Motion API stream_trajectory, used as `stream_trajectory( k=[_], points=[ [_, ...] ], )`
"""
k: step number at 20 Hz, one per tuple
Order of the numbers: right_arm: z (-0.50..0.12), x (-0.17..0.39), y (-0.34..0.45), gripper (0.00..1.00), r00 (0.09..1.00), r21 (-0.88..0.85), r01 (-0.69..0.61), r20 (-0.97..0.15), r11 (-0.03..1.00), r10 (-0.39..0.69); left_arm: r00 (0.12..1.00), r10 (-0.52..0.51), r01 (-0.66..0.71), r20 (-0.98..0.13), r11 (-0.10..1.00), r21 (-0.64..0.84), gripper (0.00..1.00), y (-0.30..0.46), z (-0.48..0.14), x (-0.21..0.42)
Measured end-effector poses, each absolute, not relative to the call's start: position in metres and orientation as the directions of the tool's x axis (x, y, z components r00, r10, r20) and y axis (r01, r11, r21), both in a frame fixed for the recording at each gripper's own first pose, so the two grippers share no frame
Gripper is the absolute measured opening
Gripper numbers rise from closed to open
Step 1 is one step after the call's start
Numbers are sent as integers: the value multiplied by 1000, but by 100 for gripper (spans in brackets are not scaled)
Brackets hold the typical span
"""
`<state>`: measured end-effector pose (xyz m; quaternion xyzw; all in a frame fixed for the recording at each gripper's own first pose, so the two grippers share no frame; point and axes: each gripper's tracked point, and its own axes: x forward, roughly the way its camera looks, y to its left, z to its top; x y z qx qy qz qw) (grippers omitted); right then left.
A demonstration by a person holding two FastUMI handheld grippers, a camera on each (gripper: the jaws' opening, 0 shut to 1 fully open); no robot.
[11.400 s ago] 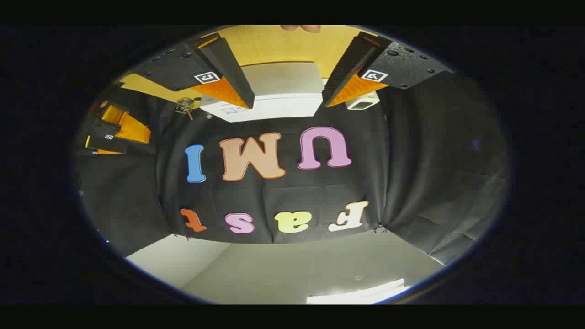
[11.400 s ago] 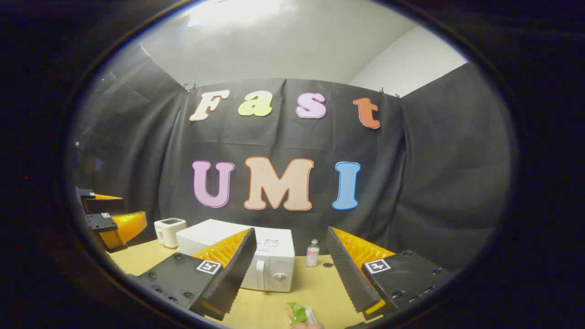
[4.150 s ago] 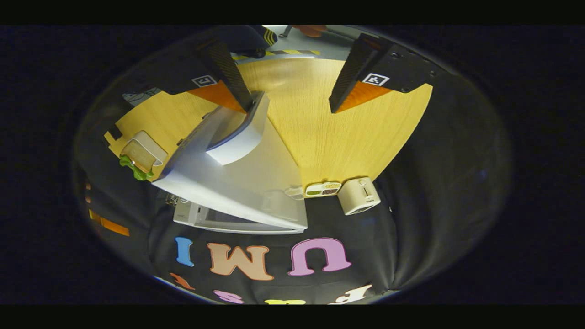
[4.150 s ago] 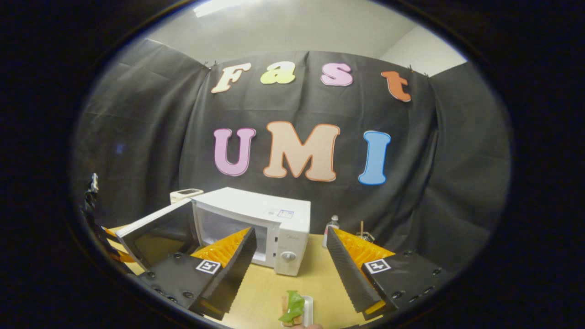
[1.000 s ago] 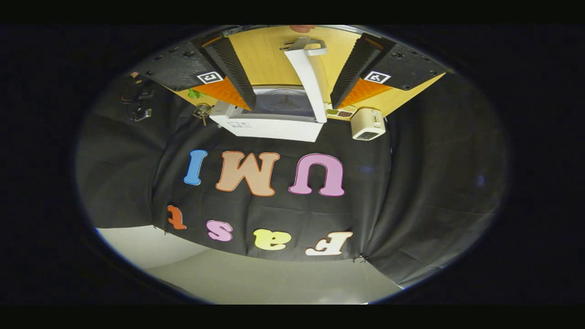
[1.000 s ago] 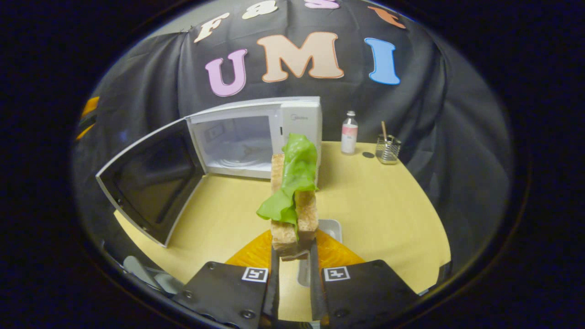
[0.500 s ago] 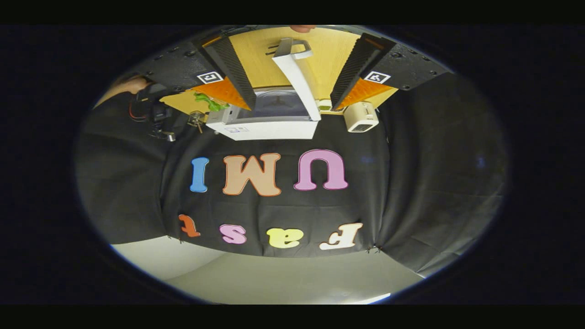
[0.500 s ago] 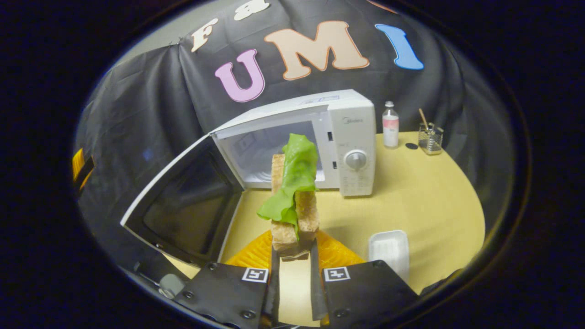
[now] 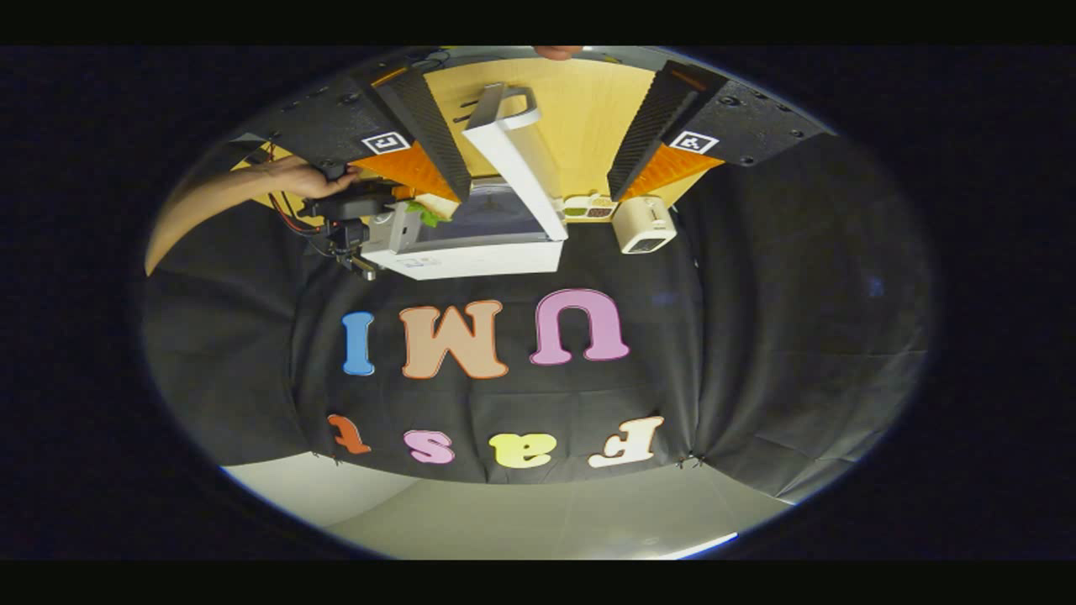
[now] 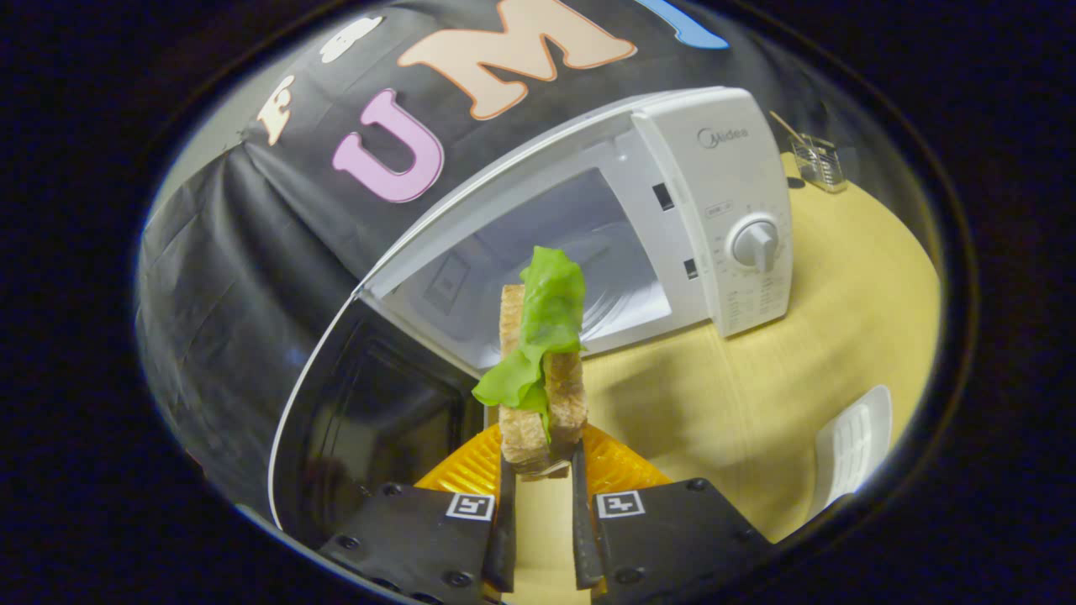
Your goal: Open the microwave oven with the left hand, put the food in, and close the microwave oven.
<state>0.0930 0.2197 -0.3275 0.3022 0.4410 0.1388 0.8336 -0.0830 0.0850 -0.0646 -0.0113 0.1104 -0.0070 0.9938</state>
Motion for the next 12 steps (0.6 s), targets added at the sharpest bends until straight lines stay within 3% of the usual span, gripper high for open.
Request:
stream_trajectory(
  k=[8, 12],
  points=[
    [-344, 150, 266, 29, 615, 678, 275, -669, 682, 417, 965, 59, -75, -257, 996, -51, 96, 114, -81, -88],
    [-349, 176, 293, 29, 630, 688, 323, -669, 650, 395, 958, 70, -97, -277, 991, -87, 96, 116, -91, -90]
  ],
)
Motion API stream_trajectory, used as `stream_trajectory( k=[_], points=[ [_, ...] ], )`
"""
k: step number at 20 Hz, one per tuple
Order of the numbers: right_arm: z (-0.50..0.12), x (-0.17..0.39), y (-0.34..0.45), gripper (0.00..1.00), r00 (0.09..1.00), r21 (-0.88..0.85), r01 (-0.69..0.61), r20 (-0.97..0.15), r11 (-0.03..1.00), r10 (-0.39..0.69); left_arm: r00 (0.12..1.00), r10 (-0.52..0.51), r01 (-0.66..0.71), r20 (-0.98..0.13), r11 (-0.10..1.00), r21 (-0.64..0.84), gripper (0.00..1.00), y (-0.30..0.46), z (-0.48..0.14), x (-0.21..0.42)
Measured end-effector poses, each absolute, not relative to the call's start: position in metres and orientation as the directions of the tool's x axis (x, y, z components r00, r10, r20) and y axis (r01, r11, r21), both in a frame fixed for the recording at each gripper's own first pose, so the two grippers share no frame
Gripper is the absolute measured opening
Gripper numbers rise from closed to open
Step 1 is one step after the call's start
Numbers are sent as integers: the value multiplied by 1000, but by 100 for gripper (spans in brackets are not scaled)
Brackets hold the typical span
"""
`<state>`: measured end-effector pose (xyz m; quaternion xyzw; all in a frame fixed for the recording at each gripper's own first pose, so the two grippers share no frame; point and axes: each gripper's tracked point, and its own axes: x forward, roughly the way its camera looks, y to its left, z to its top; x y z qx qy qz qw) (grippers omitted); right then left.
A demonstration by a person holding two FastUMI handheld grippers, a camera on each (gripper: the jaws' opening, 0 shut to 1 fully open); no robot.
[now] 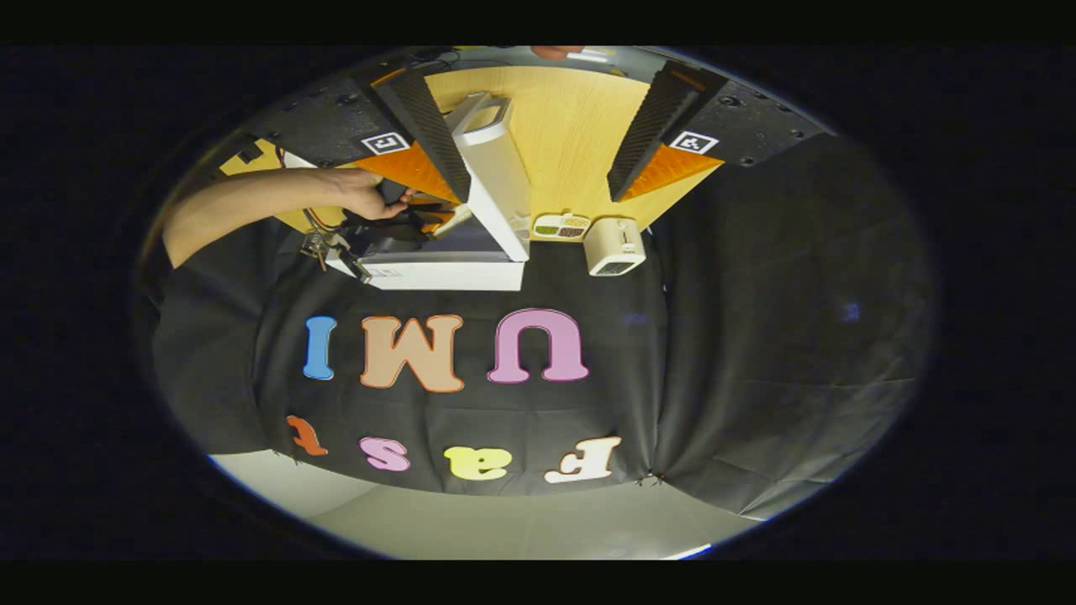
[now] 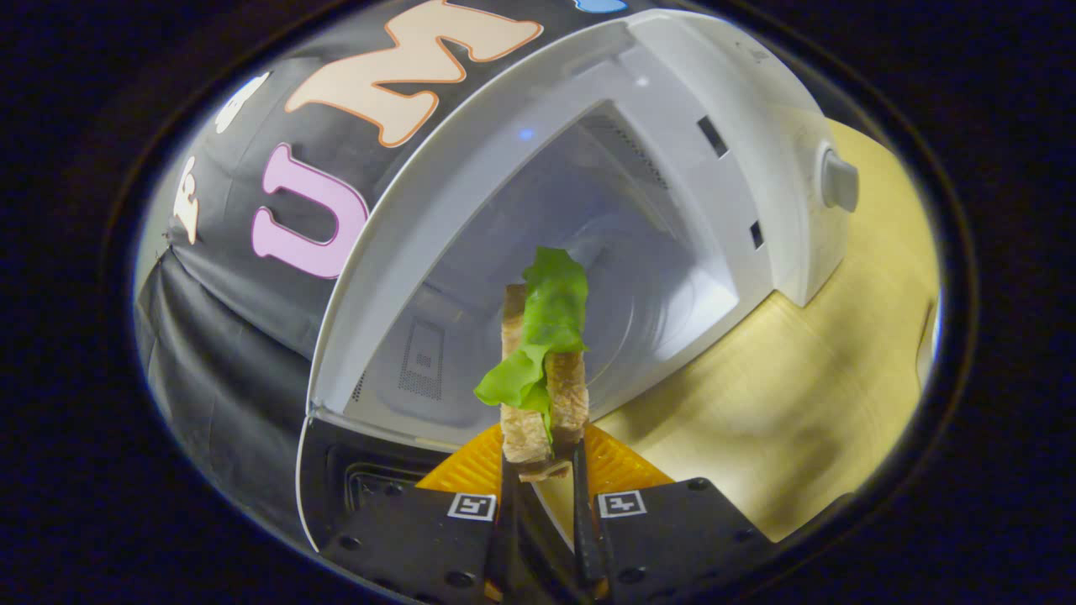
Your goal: Open the microwave oven with the left hand, put the food in, and close the microwave oven.
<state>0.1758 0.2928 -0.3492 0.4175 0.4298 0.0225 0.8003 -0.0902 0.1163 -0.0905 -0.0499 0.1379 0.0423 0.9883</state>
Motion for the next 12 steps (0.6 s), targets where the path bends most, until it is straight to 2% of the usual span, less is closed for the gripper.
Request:
stream_trajectory(
  k=[12],
  points=[
    [-362, 223, 314, 30, 699, 709, 408, -648, 575, 303, 926, 145, -205, -349, 969, -140, 96, 139, -118, -111]
  ],
)
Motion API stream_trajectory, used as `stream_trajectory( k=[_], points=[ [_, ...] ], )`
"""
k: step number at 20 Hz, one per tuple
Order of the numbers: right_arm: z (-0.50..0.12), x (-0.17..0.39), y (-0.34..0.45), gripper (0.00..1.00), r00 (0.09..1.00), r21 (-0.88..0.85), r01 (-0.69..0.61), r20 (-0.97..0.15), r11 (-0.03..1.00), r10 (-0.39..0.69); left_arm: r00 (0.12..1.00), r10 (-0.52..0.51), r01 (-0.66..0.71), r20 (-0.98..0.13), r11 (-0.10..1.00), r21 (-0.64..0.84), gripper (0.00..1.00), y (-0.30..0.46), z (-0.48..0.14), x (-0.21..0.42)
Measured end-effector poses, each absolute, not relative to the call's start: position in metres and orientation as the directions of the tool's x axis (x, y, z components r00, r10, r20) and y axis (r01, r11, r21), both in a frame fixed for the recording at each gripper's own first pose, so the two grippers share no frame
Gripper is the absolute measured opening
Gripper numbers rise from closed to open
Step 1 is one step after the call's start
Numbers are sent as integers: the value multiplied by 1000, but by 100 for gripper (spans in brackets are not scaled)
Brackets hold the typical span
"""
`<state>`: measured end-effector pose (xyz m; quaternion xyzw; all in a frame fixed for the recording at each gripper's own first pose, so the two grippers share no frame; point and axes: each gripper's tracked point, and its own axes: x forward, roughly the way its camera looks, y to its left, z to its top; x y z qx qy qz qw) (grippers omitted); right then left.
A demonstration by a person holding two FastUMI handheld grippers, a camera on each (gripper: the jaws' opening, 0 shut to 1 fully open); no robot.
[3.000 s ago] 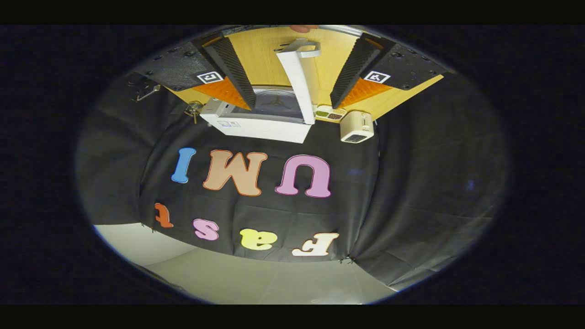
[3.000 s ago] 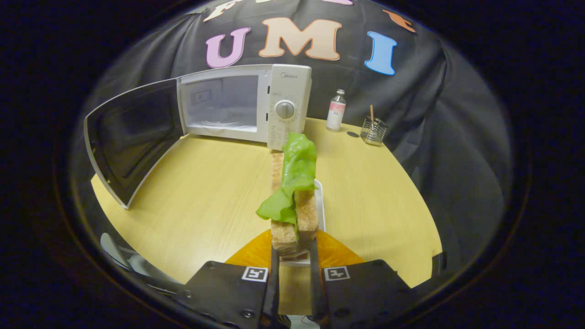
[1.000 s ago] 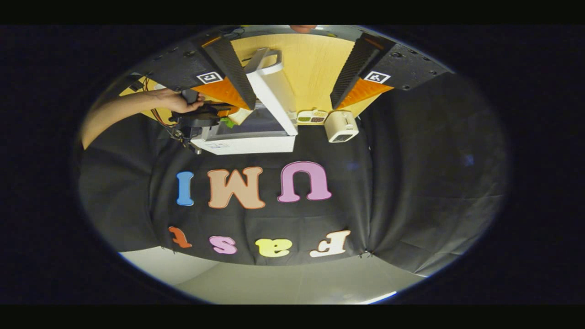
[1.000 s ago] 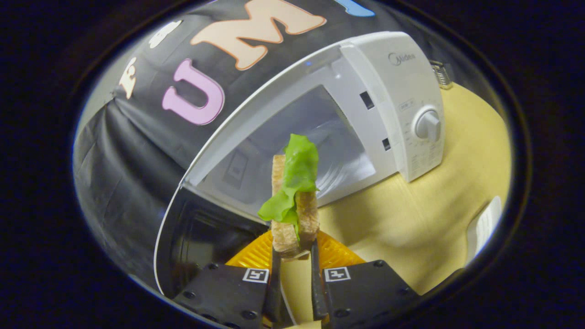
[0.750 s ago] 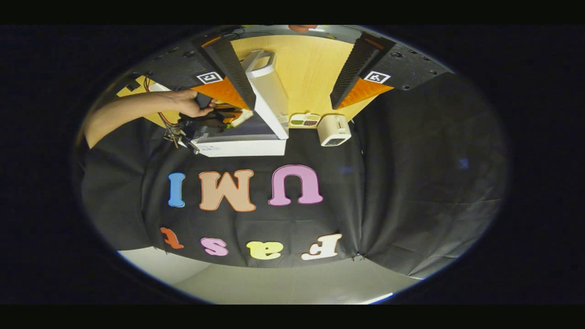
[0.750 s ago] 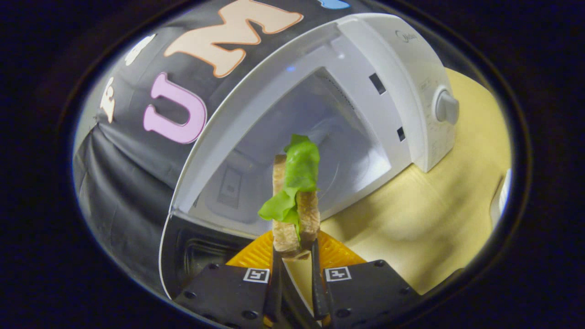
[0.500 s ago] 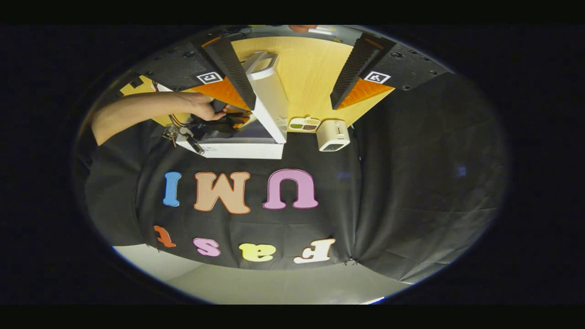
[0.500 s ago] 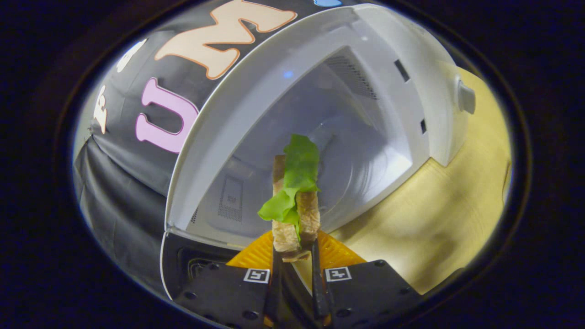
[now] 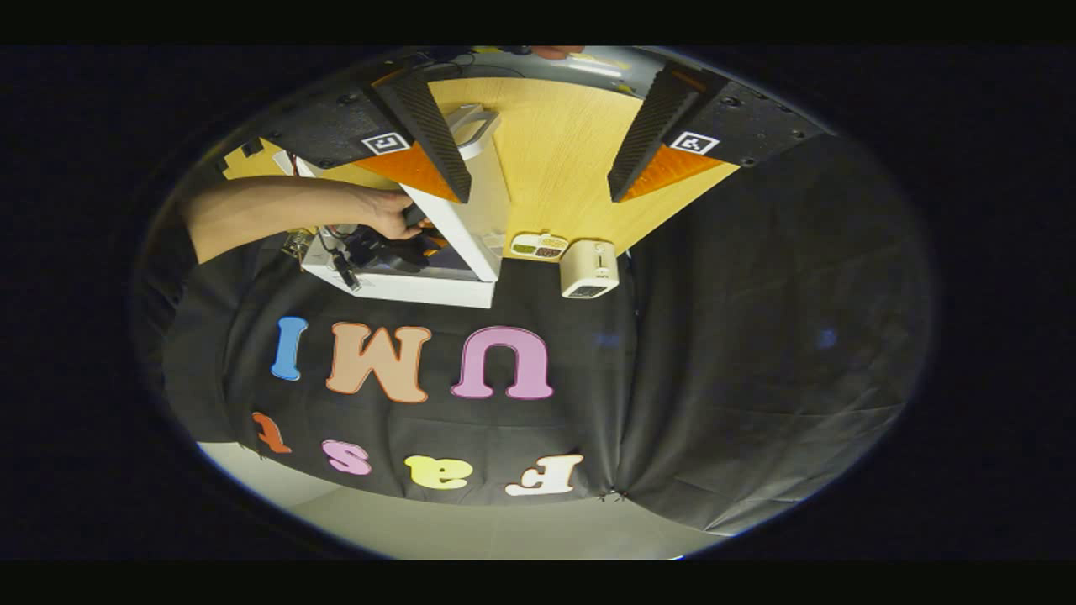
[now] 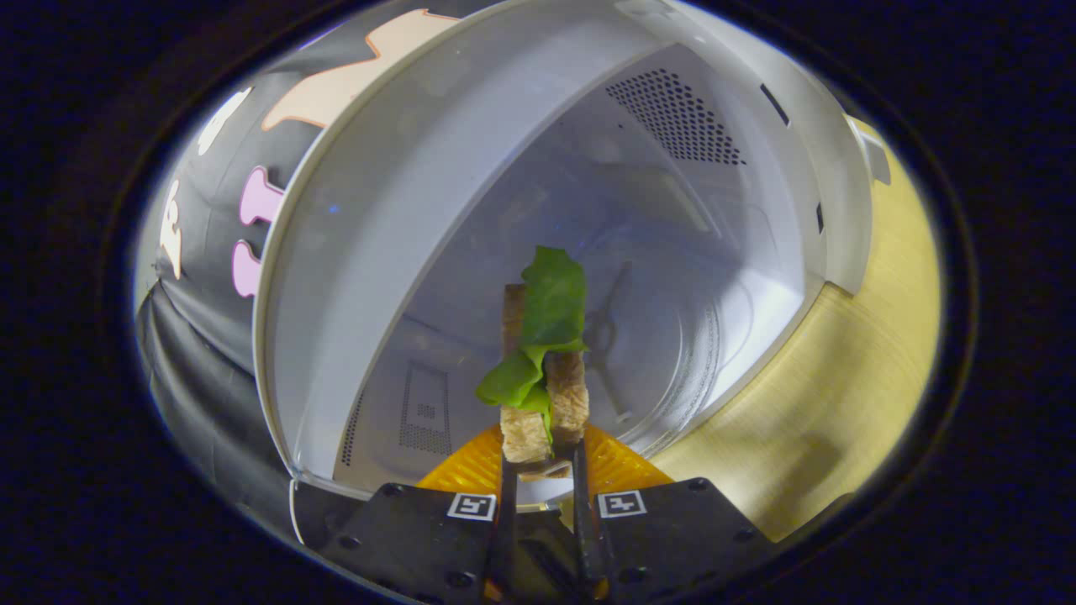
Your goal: Open the microwave oven with the left hand, put the food in, and close the microwave oven.
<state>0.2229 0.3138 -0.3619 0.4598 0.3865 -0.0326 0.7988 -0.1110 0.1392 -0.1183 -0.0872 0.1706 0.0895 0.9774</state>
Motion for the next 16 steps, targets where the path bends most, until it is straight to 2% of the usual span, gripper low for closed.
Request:
stream_trajectory(
  k=[6, 7, 8, 11, 13, 14, 15, 16],
  points=[
    [-367, 228, 312, 29, 702, 701, 430, -656, 569, 278, 929, 137, -195, -344, 971, -139, 94, 139, -120, -107],
    [-367, 226, 313, 33, 696, 696, 436, -663, 571, 277, 930, 134, -191, -341, 972, -137, 94, 137, -120, -106],
    [-371, 224, 308, 29, 687, 678, 447, -678, 583, 261, 931, 131, -188, -340, 972, -139, 96, 136, -121, -107],
    [-377, 223, 301, 63, 674, 643, 461, -702, 612, 230, 931, 128, -188, -342, 971, -147, 94, 136, -123, -105],
    [-381, 219, 297, 84, 654, 618, 470, -723, 630, 221, 932, 129, -188, -339, 971, -145, 96, 138, -123, -104],
    [-382, 219, 294, 97, 651, 609, 470, -728, 638, 216, 933, 127, -185, -336, 972, -146, 94, 137, -123, -102],
    [-383, 215, 290, 86, 645, 596, 471, -735, 650, 206, 934, 124, -182, -335, 973, -146, 96, 136, -123, -101],
    [-382, 213, 288, 97, 643, 587, 468, -739, 660, 201, 935, 122, -178, -333, 973, -144, 94, 135, -124, -100]
  ],
)
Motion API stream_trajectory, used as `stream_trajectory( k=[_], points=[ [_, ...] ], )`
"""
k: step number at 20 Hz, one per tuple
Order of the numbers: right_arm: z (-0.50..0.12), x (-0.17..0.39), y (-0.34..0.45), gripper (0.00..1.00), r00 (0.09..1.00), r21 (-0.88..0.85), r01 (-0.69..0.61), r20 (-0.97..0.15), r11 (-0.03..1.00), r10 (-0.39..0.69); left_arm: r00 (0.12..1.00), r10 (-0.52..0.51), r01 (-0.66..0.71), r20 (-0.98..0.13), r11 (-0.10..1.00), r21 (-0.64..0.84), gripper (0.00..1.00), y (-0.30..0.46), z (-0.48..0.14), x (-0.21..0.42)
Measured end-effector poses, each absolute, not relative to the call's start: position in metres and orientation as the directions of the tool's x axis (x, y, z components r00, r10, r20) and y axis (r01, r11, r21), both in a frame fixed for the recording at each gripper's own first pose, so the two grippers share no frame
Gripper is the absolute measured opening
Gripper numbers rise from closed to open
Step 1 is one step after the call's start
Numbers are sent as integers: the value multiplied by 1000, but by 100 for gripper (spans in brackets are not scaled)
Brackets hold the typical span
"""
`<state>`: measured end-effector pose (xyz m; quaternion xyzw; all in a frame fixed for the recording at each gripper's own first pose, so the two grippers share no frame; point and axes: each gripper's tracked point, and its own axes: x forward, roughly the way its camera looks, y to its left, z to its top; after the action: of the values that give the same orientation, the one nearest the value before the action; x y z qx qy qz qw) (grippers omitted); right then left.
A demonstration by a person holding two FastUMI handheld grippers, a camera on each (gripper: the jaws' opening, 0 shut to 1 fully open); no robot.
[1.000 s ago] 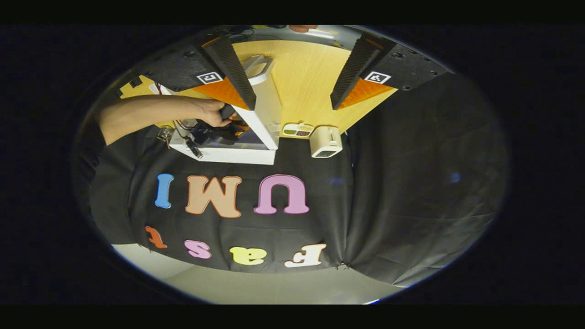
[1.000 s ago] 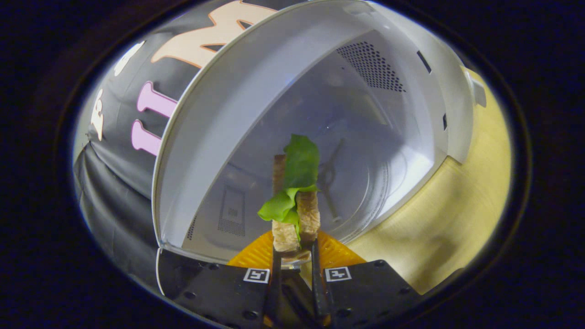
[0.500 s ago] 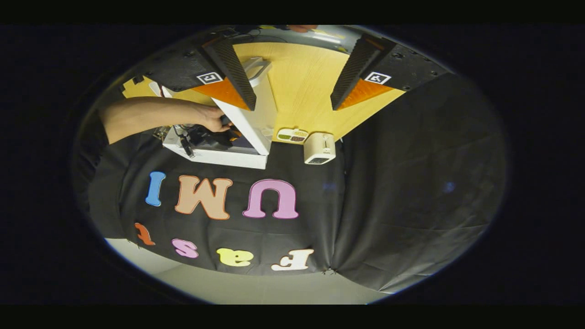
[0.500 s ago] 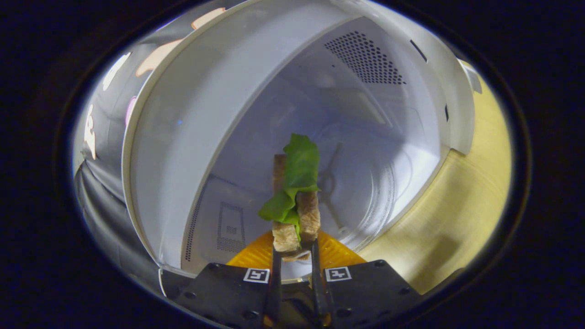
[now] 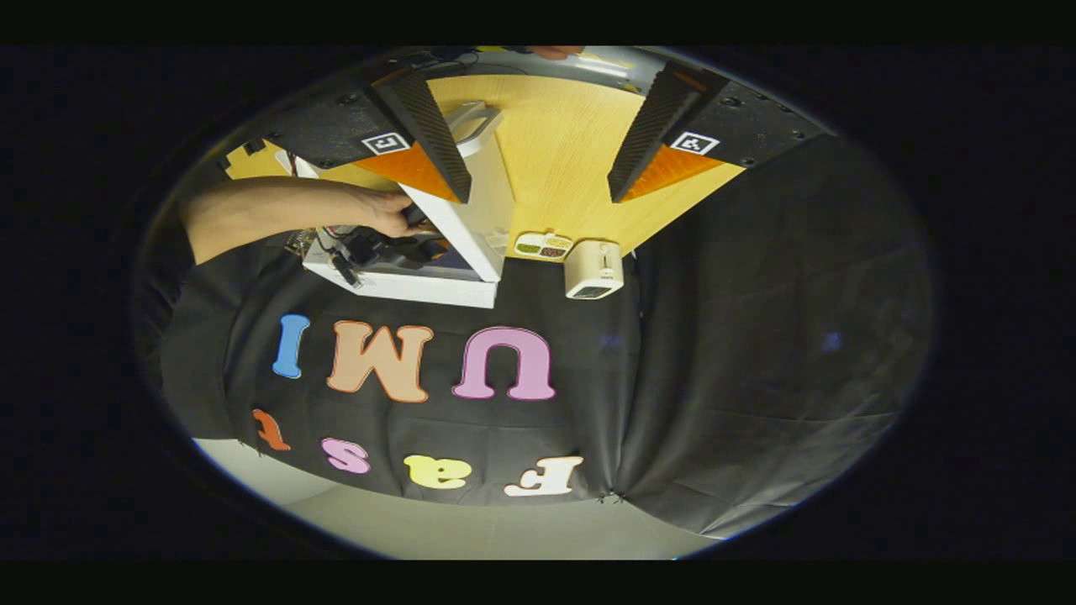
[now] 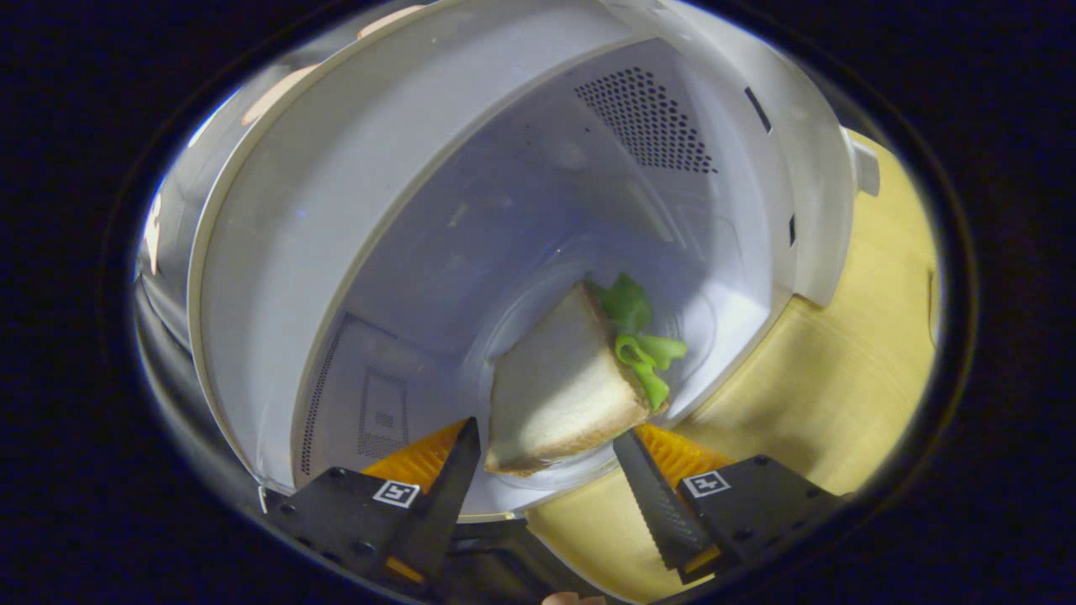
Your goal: Open the microwave oven with the left hand, put the food in, and close the microwave oven.
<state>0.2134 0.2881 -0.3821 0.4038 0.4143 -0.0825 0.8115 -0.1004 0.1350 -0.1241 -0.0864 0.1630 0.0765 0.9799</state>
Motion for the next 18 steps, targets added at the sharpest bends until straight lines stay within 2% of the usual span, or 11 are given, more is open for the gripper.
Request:
stream_trajectory(
  k=[3, 4, 5, 7, 8, 9, 10, 12, 13, 15, 18],
  points=[
    [-376, 208, 286, 97, 621, 583, 479, -753, 656, 216, 937, 113, -168, -331, 976, -142, 96, 132, -124, -99],
    [-373, 207, 284, 87, 621, 582, 479, -754, 658, 215, 938, 110, -165, -329, 976, -143, 94, 130, -124, -99],
    [-371, 207, 283, 97, 619, 581, 479, -755, 659, 215, 938, 106, -161, -331, 976, -145, 96, 128, -124, -99],
    [-370, 203, 279, 97, 612, 574, 477, -761, 665, 218, 938, 100, -155, -331, 978, -143, 94, 126, -126, -99],
    [-368, 200, 278, 87, 612, 571, 471, -761, 672, 218, 939, 98, -152, -330, 978, -141, 94, 125, -126, -99],
    [-365, 198, 276, 87, 614, 570, 463, -758, 679, 218, 939, 95, -149, -330, 979, -140, 96, 123, -126, -99],
    [-362, 195, 276, 97, 618, 577, 456, -753, 678, 225, 939, 94, -147, -330, 980, -138, 96, 122, -127, -98],
    [-360, 190, 277, 97, 609, 583, 450, -754, 676, 245, 941, 94, -146, -326, 979, -140, 94, 121, -126, -98],
    [-358, 189, 276, 87, 609, 584, 445, -753, 679, 249, 942, 92, -144, -323, 979, -142, 94, 119, -124, -98],
    [-352, 187, 268, 98, 627, 585, 425, -741, 691, 241, 943, 92, -141, -319, 981, -134, 94, 117, -123, -99],
    [-335, 176, 257, 98, 647, 592, 373, -718, 715, 256, 943, 93, -137, -319, 984, -117, 96, 117, -123, -102]
  ],
)
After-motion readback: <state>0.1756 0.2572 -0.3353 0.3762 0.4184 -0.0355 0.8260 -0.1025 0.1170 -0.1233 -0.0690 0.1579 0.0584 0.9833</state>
